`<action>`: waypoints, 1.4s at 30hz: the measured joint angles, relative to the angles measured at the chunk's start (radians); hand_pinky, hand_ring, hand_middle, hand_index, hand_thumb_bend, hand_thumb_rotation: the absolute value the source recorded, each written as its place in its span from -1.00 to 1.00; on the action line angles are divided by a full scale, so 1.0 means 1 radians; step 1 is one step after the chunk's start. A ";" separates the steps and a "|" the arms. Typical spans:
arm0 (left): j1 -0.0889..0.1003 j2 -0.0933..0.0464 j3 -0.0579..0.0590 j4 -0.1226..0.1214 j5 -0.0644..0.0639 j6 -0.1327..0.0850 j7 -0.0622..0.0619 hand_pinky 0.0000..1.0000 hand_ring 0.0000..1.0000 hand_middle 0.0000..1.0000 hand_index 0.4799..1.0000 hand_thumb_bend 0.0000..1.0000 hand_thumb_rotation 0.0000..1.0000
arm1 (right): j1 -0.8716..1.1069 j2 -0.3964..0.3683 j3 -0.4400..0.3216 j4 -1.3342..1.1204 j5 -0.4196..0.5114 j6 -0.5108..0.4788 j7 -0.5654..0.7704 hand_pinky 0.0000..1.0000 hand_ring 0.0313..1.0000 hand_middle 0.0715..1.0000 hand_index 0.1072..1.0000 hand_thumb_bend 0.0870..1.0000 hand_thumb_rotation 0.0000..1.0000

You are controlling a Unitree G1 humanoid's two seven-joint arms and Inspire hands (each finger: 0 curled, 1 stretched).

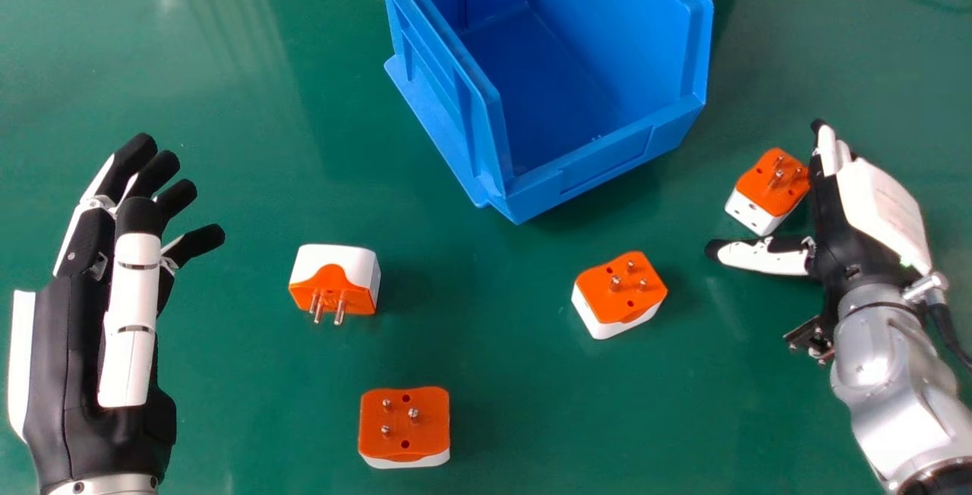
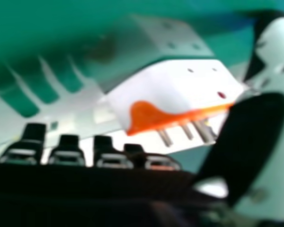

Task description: Pick all objects and put in blue box

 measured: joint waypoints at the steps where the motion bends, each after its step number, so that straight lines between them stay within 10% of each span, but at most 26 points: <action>1: 0.000 0.000 0.000 0.000 0.000 0.000 -0.001 0.44 0.69 0.74 0.44 0.09 0.54 | -0.005 -0.002 0.005 0.003 -0.001 0.005 0.001 0.90 1.00 1.00 1.00 0.23 -0.37; 42: 0.032 0.011 0.017 -0.052 0.019 0.010 -0.006 0.41 0.69 0.75 0.43 0.17 0.54 | -0.234 -0.102 0.154 0.180 -0.008 0.089 0.227 0.80 0.97 1.00 0.93 0.19 -0.35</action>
